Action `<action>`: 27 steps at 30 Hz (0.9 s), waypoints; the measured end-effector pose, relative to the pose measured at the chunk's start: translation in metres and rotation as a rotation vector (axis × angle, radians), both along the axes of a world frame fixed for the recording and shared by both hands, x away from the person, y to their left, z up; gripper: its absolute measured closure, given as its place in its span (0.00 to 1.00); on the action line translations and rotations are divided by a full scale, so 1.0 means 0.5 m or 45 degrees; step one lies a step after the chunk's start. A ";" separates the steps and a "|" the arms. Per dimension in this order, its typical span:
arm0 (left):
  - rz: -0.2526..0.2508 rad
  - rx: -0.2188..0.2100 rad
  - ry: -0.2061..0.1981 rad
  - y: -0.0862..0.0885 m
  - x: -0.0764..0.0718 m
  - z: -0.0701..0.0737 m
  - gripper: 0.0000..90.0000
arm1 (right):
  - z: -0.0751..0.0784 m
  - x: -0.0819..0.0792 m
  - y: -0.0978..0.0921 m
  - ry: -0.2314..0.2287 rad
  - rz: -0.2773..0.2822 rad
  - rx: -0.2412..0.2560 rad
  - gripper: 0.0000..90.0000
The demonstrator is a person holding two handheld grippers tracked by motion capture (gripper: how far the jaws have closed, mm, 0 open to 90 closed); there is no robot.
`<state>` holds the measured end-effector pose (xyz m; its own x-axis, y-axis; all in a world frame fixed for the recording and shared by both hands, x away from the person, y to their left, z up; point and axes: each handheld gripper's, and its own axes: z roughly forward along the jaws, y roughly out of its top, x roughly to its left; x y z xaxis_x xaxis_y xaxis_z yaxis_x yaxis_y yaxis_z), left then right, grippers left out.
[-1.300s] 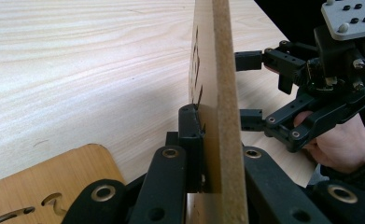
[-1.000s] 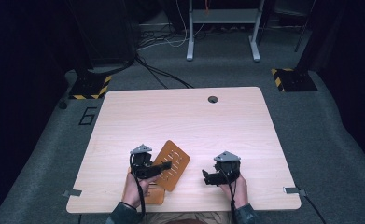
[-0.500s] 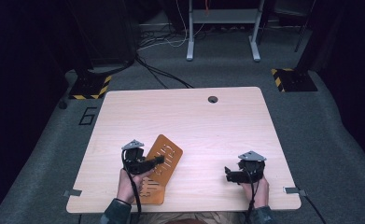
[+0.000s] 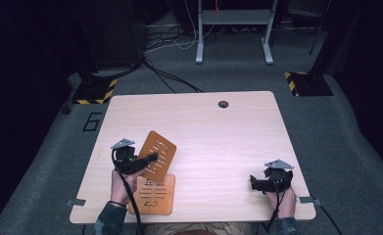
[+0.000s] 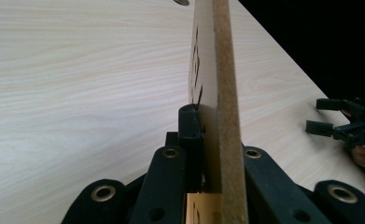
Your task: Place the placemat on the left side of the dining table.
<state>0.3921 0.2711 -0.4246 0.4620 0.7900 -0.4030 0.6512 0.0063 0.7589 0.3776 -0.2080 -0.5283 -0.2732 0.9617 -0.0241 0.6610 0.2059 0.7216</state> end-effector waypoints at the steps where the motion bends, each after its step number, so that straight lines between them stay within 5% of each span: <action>1: 0.007 0.001 -0.002 0.005 0.002 0.003 0.96 | -0.001 0.001 -0.001 0.005 0.000 0.004 0.00; 27: 0.184 0.044 -0.028 0.092 0.077 0.049 0.96 | -0.003 0.005 -0.004 0.016 -0.004 0.032 0.00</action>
